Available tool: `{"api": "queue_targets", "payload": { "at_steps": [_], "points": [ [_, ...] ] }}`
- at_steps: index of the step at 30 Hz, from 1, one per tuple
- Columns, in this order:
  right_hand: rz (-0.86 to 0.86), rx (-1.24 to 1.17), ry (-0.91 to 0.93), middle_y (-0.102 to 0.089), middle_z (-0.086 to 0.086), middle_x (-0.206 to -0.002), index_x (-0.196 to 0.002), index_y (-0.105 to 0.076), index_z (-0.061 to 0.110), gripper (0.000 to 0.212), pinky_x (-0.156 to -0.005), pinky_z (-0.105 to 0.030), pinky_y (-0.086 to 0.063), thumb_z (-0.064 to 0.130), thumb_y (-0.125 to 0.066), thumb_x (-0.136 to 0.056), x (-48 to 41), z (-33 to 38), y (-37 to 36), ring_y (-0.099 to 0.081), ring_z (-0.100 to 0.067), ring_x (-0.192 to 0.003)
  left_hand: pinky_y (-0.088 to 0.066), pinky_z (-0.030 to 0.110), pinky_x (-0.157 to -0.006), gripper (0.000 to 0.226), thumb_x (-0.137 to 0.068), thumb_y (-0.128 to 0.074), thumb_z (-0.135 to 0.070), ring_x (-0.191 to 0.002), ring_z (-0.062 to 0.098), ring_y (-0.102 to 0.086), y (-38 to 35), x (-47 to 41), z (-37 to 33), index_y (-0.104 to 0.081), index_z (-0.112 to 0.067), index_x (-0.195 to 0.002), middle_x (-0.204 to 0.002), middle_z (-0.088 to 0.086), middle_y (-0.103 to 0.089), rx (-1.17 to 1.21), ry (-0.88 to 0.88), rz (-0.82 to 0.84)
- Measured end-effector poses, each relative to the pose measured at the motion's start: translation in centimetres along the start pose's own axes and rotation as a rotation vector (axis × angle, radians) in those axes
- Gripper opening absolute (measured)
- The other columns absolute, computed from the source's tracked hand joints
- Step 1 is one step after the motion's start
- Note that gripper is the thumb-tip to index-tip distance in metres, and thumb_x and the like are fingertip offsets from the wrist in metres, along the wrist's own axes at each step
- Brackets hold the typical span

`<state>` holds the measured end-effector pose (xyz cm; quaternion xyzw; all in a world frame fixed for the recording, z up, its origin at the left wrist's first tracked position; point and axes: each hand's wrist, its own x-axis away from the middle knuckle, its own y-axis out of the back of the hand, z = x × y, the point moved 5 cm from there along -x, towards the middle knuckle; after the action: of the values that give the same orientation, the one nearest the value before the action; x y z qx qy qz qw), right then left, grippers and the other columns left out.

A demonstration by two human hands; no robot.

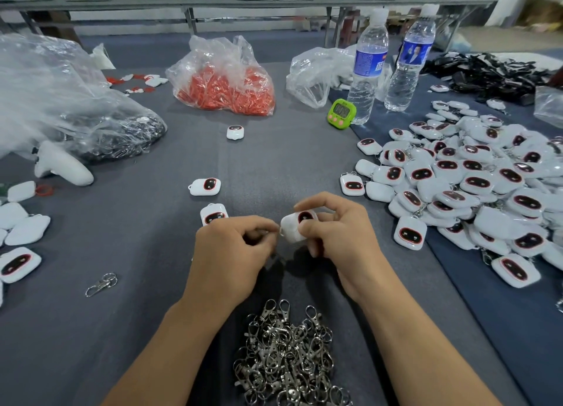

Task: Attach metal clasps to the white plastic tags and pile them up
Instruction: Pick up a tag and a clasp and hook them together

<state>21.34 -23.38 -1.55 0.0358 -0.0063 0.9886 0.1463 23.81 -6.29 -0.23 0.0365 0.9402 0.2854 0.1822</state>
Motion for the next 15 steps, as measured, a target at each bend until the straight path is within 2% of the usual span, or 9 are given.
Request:
{"api": "queue_targets", "payload": {
  "at_steps": [3,6,12,15],
  "points": [
    [-0.006,-0.241,-0.092,-0.067,-0.010,-0.068,-0.090,-0.073,0.010,0.028,-0.041,-0.021,-0.035,-0.013,-0.059,-0.084,0.08,-0.01,0.11,-0.044,-0.015,-0.041,-0.046,0.009,-0.059,0.028,-0.084,-0.080,-0.015,-0.056,-0.004,-0.061,-0.42,-0.45,0.28,-0.079,-0.043,-0.084,-0.064,-0.017,-0.071,0.259,0.110,0.038],
    [0.017,-0.313,-0.147,-0.070,-0.011,-0.073,-0.091,-0.075,0.013,0.028,-0.045,-0.024,-0.032,-0.009,-0.059,-0.085,0.05,-0.27,0.03,-0.045,-0.015,-0.043,-0.047,0.013,-0.056,0.026,-0.088,-0.075,-0.012,-0.054,0.001,-0.057,-0.94,-0.68,0.50,-0.082,-0.034,-0.077,-0.059,-0.007,-0.068,0.436,0.183,0.101],
    [0.047,-0.356,-0.165,-0.071,-0.011,-0.074,-0.087,-0.076,0.016,0.028,-0.054,-0.031,-0.029,-0.007,-0.061,-0.086,-0.07,-0.54,-0.47,-0.049,-0.016,-0.045,-0.045,0.013,-0.054,0.025,-0.088,-0.076,-0.017,-0.051,0.001,-0.054,-0.78,-0.80,0.81,-0.081,-0.037,-0.074,-0.055,-0.004,-0.065,0.446,0.183,0.088],
    [0.053,-0.345,-0.165,-0.072,-0.011,-0.074,-0.091,-0.075,0.014,0.026,-0.047,-0.026,-0.032,-0.007,-0.060,-0.087,0.04,-0.52,-0.43,-0.049,-0.017,-0.043,-0.045,0.012,-0.054,0.027,-0.086,-0.079,-0.019,-0.049,-0.001,-0.054,-0.42,-0.81,0.76,-0.079,-0.043,-0.075,-0.055,-0.007,-0.067,0.344,0.102,0.064]
  ]
}}
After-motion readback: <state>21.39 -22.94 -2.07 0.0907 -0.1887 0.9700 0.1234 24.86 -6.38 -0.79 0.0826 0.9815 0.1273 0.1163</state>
